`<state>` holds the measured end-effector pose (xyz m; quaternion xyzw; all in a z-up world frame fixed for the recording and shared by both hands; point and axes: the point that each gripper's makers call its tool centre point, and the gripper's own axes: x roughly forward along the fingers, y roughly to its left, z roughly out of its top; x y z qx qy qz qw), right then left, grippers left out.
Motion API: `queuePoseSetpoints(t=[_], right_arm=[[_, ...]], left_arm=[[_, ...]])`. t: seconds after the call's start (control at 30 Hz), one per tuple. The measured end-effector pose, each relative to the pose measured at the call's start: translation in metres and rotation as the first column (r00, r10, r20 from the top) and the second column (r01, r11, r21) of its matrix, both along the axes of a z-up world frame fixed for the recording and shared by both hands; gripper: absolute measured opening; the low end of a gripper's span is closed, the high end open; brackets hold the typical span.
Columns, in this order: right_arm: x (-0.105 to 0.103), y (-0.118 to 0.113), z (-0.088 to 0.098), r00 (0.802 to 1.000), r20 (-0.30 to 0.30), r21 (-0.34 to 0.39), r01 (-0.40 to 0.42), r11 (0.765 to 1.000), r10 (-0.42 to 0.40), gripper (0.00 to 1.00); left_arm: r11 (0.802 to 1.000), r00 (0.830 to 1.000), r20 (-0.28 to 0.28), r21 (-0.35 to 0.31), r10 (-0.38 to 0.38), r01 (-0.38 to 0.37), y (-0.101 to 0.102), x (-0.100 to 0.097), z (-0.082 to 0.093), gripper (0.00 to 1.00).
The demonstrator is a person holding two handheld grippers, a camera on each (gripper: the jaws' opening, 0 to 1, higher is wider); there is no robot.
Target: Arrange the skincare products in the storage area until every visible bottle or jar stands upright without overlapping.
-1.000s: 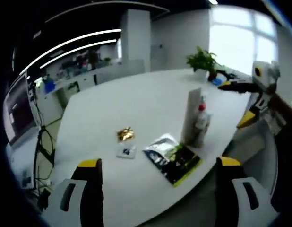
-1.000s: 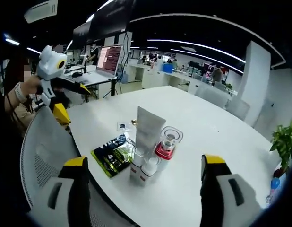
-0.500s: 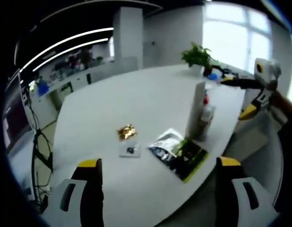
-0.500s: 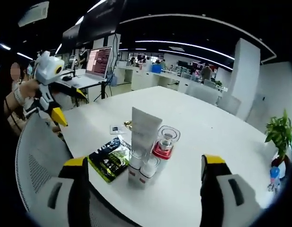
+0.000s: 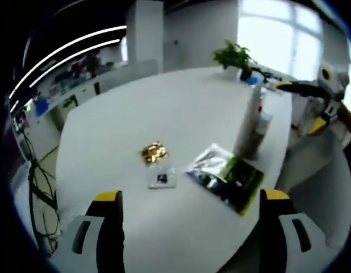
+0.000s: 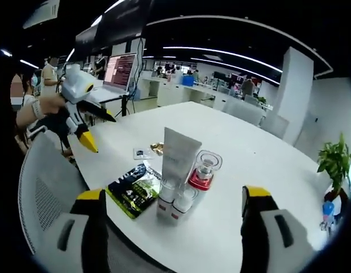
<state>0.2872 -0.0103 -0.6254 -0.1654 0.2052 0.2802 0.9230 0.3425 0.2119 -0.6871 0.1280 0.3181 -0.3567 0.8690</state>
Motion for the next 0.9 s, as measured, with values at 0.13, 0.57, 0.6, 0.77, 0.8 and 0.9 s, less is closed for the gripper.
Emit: queuePoseSetpoints(t=[0.13, 0.57, 0.6, 0.77, 0.8, 0.9], right_arm=[[0.0, -0.003, 0.001, 1.0, -0.004, 0.001, 0.015, 1.0, -0.015, 1.0], [0.001, -0.003, 0.003, 0.999, -0.008, 0.007, 0.043, 0.999, -0.043, 1.0], [0.0, -0.003, 0.002, 0.999, -0.01, 0.003, 0.044, 0.999, -0.044, 1.0], [0.001, -0.005, 0.004, 0.998, 0.001, 0.005, 0.058, 0.998, -0.058, 1.0], [0.001, -0.006, 0.004, 0.998, 0.002, 0.005, 0.064, 0.998, -0.064, 1.0], [0.0, -0.007, 0.004, 0.998, -0.001, 0.007, 0.07, 0.997, -0.07, 1.0]], left_arm=[[1.0, 1.0, 0.0, 0.021, -0.019, 0.019, -0.004, 0.01, -0.007, 0.97], [0.996, 0.994, -0.09, 0.042, -0.069, 0.073, -0.012, 0.043, -0.036, 0.94], [0.996, 0.992, -0.098, 0.043, -0.074, 0.079, -0.013, 0.044, -0.039, 0.94], [0.991, 0.986, -0.137, 0.076, -0.096, 0.107, -0.013, 0.049, -0.053, 0.94], [0.991, 0.985, -0.142, 0.079, -0.096, 0.108, -0.013, 0.051, -0.055, 0.94], [0.991, 0.982, -0.163, 0.078, -0.093, 0.107, -0.013, 0.055, -0.06, 0.91]])
